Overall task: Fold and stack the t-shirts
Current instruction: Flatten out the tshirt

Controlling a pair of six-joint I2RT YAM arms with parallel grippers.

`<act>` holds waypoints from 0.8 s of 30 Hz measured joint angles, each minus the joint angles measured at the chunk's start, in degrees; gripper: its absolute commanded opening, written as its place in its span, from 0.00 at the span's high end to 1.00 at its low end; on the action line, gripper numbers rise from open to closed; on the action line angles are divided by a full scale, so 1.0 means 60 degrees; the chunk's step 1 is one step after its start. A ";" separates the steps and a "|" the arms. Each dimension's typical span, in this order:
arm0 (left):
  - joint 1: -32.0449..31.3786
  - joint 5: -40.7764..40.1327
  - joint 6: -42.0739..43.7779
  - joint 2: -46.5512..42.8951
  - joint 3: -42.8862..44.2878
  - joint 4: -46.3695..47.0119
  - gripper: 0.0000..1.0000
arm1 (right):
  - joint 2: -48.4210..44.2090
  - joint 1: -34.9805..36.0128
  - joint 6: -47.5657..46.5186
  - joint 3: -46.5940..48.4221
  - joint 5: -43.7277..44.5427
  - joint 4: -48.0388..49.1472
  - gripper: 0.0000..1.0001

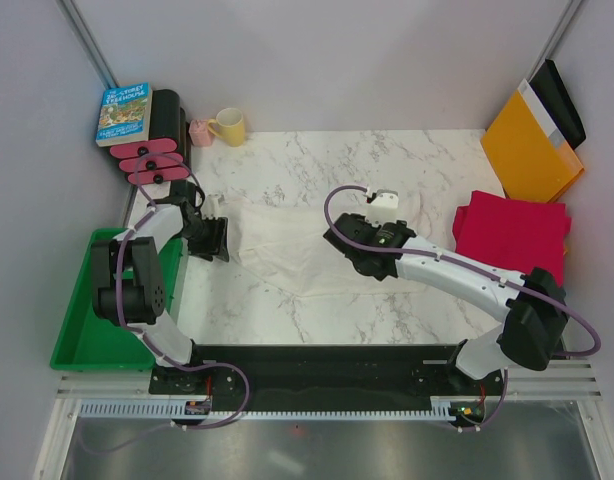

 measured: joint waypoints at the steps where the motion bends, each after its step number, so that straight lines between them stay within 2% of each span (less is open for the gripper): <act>1: 0.0000 -0.0025 -0.0033 0.0000 -0.0022 0.0058 0.41 | 0.0000 0.0018 0.0026 -0.0004 0.0000 -0.0007 0.23; 14: 0.0000 -0.0124 -0.0350 0.0747 0.0226 0.0754 0.43 | 0.0018 0.0226 0.0295 -0.0233 -0.0004 -0.0036 0.24; 17: 0.0000 -0.0157 -0.0401 0.0790 0.0273 0.0849 0.48 | 0.0018 0.0237 0.0342 -0.0310 -0.0004 -0.0044 0.25; 18: 0.0004 -0.0182 -0.0419 0.0794 0.0273 0.0874 0.57 | 0.0022 0.0237 0.0368 -0.0331 -0.0004 -0.0044 0.26; 21: 0.0025 -0.0233 -0.0463 0.0841 0.0273 0.0987 0.71 | 0.0022 0.0251 0.0412 -0.0364 -0.0004 -0.0047 0.30; 24: 0.0044 -0.0270 -0.0492 0.0900 0.0273 0.1111 0.77 | 0.0022 0.0262 0.0459 -0.0375 -0.0004 -0.0047 0.30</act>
